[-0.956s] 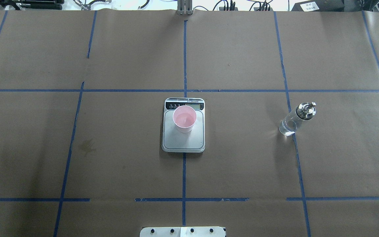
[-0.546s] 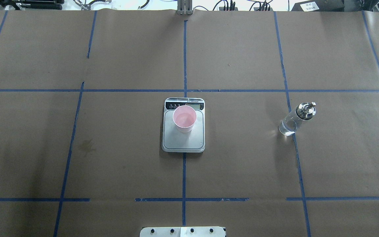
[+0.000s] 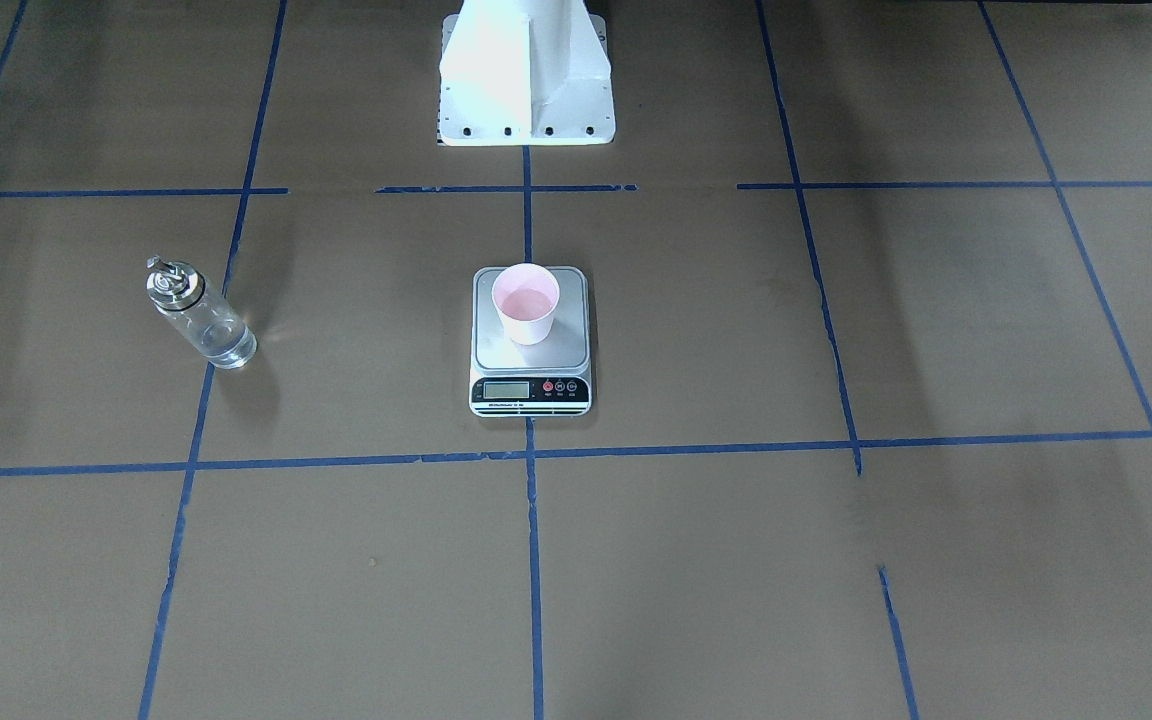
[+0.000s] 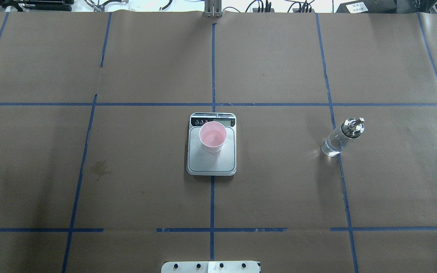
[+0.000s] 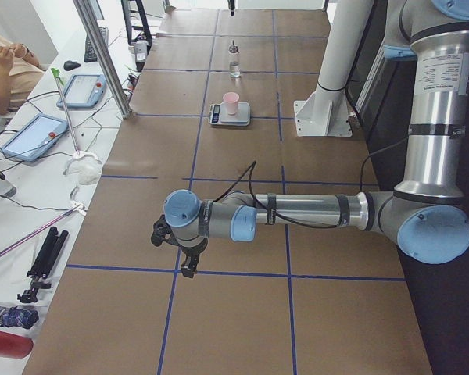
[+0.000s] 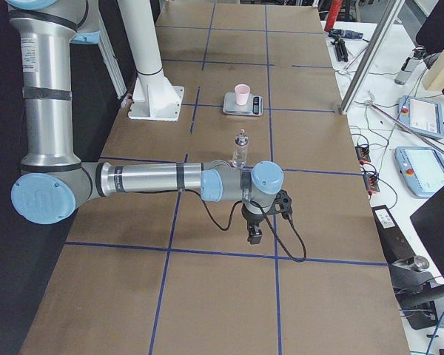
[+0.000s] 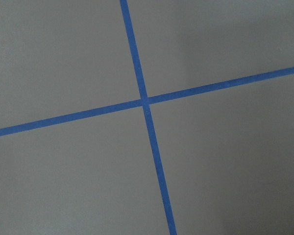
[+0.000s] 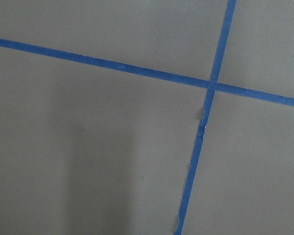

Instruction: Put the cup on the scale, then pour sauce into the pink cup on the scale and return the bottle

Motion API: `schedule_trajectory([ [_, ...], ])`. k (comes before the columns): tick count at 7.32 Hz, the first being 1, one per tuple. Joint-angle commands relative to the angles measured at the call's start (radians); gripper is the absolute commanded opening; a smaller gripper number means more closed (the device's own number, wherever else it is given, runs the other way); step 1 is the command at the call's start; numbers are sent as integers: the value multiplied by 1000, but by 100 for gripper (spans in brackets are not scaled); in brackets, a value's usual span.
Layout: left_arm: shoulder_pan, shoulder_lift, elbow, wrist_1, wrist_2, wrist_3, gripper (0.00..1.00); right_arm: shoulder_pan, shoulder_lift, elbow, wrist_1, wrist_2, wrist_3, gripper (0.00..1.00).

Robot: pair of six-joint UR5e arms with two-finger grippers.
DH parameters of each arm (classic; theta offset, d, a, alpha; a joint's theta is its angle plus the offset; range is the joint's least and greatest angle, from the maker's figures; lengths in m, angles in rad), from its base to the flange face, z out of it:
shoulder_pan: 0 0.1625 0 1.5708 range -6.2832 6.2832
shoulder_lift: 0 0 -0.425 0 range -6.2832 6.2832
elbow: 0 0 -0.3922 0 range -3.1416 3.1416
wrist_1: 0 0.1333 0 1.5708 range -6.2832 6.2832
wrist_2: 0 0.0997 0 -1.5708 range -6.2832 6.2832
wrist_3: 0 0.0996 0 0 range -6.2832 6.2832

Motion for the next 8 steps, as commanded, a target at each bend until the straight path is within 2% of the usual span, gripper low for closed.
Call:
schedule_trajectory([
  [1,0,0,-5,-7,1,-4,100,-6,-1,4,3,21,-1,100],
  [8,0,-12,-8,-10,7,-1,100,-34,-20,29,2,38,-7,100],
])
